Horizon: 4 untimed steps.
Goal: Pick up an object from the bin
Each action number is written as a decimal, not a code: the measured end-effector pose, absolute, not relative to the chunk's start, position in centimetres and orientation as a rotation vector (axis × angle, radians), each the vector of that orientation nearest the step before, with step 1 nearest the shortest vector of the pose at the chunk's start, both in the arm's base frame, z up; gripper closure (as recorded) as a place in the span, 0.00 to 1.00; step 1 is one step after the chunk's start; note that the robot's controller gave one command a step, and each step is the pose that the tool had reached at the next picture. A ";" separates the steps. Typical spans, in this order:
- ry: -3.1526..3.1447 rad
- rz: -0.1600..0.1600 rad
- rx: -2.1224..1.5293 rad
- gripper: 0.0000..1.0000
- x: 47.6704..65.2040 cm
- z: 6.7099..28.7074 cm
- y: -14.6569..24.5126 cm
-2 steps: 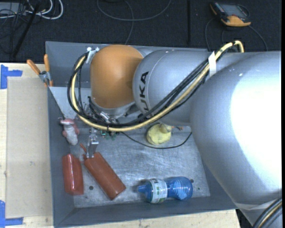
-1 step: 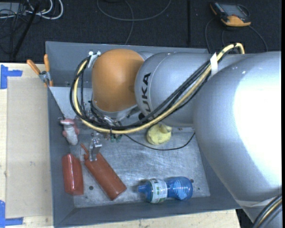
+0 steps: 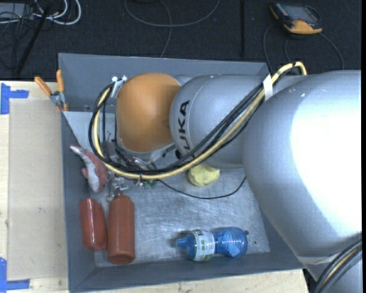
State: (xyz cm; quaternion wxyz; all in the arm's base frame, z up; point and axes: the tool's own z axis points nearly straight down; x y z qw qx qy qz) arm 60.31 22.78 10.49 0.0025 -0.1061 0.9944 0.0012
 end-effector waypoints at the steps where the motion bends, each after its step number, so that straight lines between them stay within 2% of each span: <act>1: 3.123 0.002 -0.331 1.00 60.2 10.3 22.7; 2: 3.130 -0.002 -0.338 1.00 59.5 15.1 22.8; 3: 3.130 0.000 -0.301 0.00 56.0 18.0 22.5; 4: 3.129 0.000 -0.297 0.00 56.1 17.9 22.5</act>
Offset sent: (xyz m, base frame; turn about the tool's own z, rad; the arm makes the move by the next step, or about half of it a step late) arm -0.0167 0.0067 0.1449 -0.0086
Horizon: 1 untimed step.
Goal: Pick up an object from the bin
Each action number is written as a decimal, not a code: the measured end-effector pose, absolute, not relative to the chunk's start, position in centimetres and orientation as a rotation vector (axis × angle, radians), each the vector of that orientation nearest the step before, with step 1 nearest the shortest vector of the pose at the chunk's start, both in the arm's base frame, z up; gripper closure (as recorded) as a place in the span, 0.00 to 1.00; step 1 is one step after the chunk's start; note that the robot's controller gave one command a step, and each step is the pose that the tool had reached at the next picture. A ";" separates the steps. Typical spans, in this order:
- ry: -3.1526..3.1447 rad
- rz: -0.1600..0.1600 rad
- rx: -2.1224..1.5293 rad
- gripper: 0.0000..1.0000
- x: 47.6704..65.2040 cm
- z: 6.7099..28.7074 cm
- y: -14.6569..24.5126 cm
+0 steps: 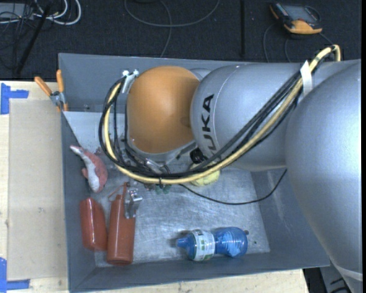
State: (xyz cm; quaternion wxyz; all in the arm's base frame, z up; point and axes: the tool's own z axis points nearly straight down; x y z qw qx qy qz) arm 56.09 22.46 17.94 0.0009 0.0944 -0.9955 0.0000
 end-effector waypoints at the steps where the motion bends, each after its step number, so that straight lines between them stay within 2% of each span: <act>1: -2.810 -0.025 1.404 1.00 59.4 9.5 21.8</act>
Offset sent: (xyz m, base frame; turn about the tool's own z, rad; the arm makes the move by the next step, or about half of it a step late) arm 0.0000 0.0000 0.0000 0.0000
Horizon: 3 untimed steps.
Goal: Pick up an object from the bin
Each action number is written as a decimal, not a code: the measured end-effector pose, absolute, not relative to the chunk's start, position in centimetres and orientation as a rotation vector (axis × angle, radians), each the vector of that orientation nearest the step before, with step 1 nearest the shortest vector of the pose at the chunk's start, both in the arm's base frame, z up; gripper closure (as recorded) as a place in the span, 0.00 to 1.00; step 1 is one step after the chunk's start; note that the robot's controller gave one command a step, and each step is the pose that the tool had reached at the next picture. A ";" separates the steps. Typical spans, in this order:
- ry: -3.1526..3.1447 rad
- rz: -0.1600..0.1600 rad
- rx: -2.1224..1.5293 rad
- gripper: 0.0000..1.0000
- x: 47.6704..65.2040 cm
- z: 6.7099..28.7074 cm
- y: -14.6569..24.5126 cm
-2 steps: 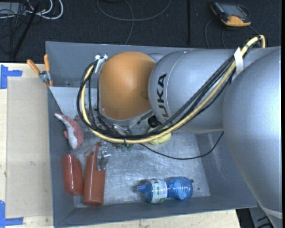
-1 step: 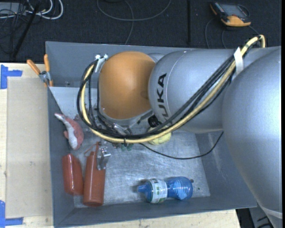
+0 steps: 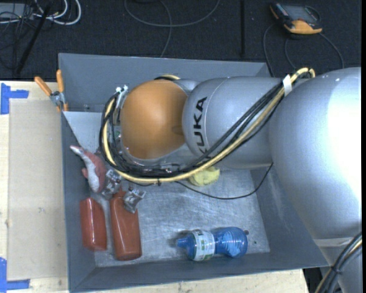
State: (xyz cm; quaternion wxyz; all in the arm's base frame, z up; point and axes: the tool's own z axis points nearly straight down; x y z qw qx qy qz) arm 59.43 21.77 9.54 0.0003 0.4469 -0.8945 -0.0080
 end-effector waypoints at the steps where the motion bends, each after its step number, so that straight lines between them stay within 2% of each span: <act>1: -2.814 -0.026 1.401 1.00 59.4 9.5 21.8; 3: -2.821 -0.022 1.403 1.00 59.2 9.8 21.7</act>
Offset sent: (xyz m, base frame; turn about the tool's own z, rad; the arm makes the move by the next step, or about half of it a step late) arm -0.0101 0.0077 0.1110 -0.0080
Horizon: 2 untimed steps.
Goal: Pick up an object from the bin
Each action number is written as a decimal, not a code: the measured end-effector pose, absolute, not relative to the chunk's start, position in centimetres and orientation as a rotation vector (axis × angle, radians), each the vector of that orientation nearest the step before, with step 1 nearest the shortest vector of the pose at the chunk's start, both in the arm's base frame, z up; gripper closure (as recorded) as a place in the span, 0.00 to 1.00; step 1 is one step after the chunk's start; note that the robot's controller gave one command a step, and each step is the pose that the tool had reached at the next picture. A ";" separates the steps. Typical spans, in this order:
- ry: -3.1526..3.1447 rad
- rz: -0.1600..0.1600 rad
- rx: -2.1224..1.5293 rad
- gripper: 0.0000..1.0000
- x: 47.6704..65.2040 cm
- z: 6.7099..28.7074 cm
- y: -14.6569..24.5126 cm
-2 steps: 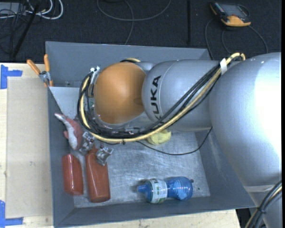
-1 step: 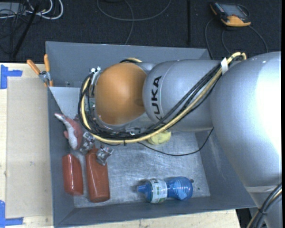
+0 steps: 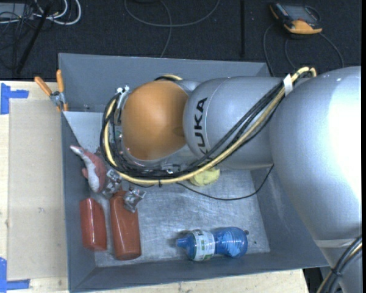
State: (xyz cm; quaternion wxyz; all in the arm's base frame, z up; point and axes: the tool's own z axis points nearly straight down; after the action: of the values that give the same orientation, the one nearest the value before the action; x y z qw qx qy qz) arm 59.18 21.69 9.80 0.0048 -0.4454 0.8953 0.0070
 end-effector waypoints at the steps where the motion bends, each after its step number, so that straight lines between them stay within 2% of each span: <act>1: 2.804 0.022 -1.394 1.00 59.2 9.8 21.7; 2: 2.805 0.022 -1.394 1.00 59.2 9.8 21.7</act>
Offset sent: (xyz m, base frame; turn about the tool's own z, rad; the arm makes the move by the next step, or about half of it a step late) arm -0.0802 -0.0086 0.0039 -0.0300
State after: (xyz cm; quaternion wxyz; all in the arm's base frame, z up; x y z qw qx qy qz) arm 59.18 21.69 9.80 0.0049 -0.4451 0.8955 0.0071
